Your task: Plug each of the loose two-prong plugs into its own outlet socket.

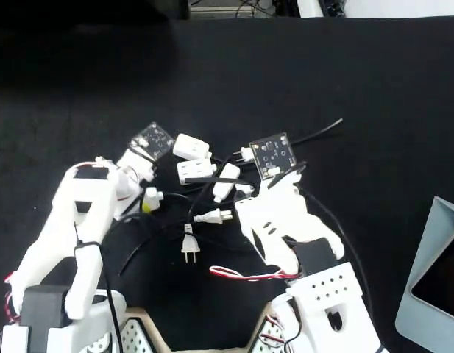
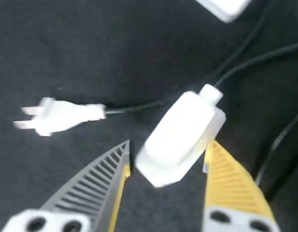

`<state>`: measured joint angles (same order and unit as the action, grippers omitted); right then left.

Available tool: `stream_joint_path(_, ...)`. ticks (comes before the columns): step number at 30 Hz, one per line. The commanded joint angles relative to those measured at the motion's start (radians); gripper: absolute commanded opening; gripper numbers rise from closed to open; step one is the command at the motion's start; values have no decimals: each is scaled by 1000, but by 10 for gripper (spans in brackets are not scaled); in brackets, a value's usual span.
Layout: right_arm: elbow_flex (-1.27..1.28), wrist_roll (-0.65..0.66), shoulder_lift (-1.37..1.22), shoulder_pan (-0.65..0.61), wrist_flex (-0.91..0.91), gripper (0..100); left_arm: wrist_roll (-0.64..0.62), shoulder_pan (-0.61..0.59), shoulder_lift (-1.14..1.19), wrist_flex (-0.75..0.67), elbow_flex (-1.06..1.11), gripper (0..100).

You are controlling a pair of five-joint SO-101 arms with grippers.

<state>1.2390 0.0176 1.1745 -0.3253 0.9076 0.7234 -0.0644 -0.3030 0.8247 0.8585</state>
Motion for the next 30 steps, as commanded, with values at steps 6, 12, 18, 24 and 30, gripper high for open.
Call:
stream_joint_path(6,8,-8,21,11,-21,12,-8,-27,-3,-6,-154,248)
stream_joint_path(12,8,-8,22,9,-21,12,138,-4,-3,124,-232,321)
stream_joint_path(18,8,-8,22,9,-21,12,288,4,-2,132,-217,327)
stream_joint_path(24,8,-8,21,9,-21,12,393,10,9,97,-156,322)
stream_joint_path(30,8,-6,18,9,-20,12,388,33,9,-121,-7,317)
